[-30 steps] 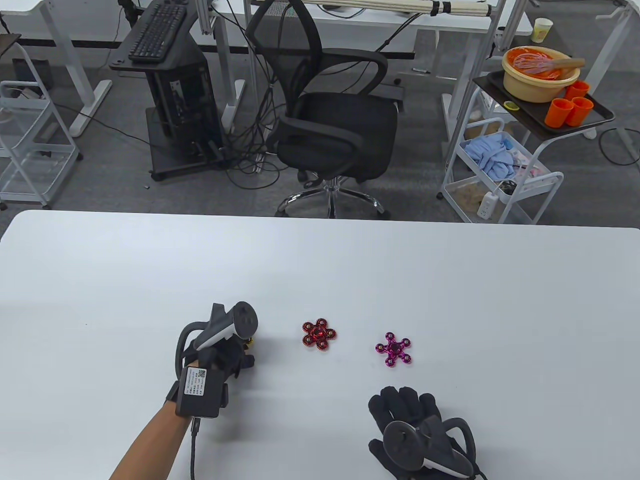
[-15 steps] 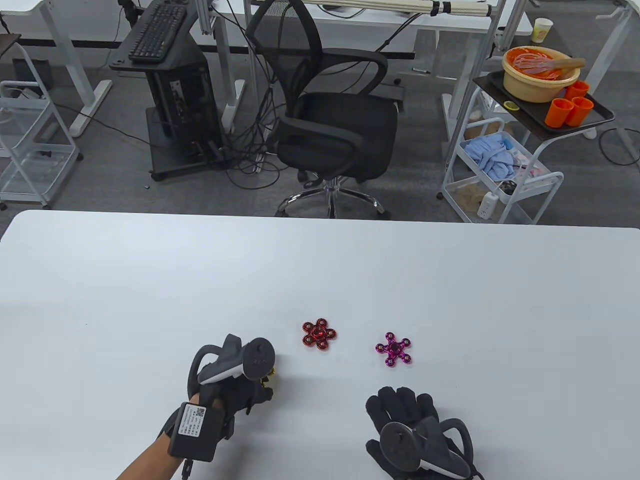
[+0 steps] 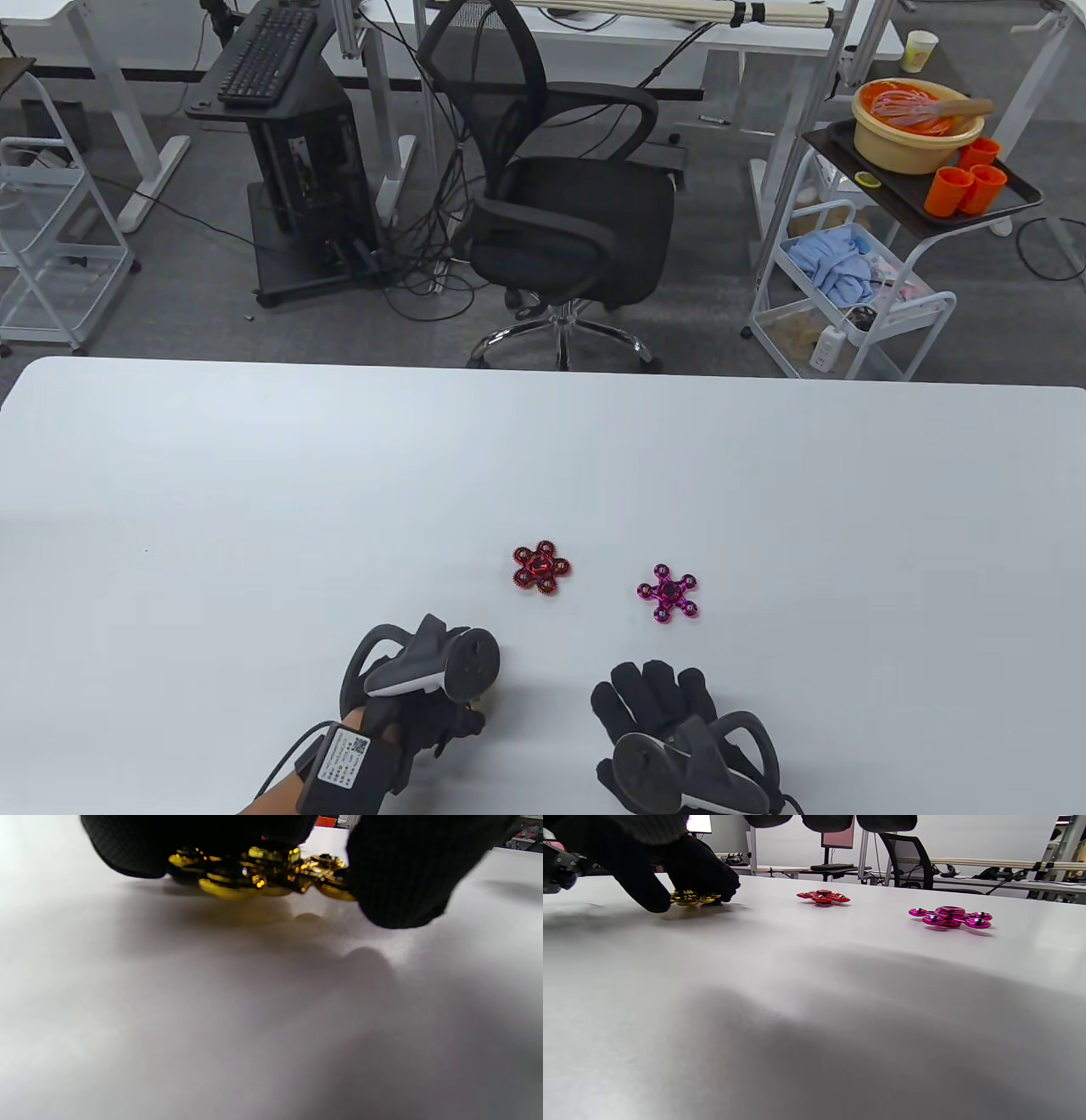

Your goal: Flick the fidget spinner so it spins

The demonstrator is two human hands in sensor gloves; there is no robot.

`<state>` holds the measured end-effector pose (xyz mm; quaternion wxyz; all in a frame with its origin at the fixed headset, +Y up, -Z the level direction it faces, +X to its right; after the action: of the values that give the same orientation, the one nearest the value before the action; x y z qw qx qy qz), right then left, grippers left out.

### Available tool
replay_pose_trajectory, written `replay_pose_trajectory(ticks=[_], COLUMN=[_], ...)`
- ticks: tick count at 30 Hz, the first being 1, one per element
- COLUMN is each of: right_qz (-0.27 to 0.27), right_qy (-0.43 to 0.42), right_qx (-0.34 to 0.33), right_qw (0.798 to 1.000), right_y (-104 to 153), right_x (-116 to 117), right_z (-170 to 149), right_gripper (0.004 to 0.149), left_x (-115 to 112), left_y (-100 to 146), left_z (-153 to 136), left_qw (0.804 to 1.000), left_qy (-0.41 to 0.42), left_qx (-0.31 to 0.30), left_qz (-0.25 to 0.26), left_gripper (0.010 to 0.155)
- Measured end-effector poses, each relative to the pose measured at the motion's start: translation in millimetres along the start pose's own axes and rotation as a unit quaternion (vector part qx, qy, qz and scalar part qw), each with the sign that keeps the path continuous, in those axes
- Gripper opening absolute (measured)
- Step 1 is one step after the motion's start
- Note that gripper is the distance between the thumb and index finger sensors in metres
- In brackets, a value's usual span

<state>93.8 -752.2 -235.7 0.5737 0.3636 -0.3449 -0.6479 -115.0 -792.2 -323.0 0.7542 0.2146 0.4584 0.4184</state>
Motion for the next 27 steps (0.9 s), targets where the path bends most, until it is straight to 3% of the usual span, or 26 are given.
replay_pose_trajectory(ticks=[10,17,23,27], right_qz=[0.009,0.007,0.011,0.036], right_qy=[-0.006,-0.001,-0.027,-0.056], right_qx=[-0.038,-0.050,-0.033,-0.019], right_qw=[0.999,0.999,0.999,0.998], right_y=[-19.7,-41.8,-84.1,-116.0], right_x=[0.8,-1.7,-1.1,14.6], right_z=[23.0,35.9,46.0,58.5], right_gripper=[0.070,0.071,0.058,0.055], left_x=[-5.4,-8.0,-14.3,-25.5], left_y=[-3.1,3.7,35.9,37.0], left_z=[0.3,-5.6,-16.2,-19.5], left_qw=[1.000,1.000,1.000,0.999], left_qy=[-0.008,0.014,0.013,0.024], left_qx=[0.006,0.002,0.024,0.030], left_qz=[-0.007,-0.023,-0.014,-0.034], left_gripper=[0.082,0.092,0.083,0.075])
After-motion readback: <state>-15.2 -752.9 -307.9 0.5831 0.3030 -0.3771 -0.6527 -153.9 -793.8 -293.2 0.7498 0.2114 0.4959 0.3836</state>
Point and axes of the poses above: the tracker on the back of each hand, its own z axis roughly to the thumb side, its own y axis roughly from the fingertips to the wrist, x = y × z, the point moved 3 cm from there along -y, roughly from the wrist to the fingertips, and after that the axes turned 13 degrees about -z, right-handed, at the moved point
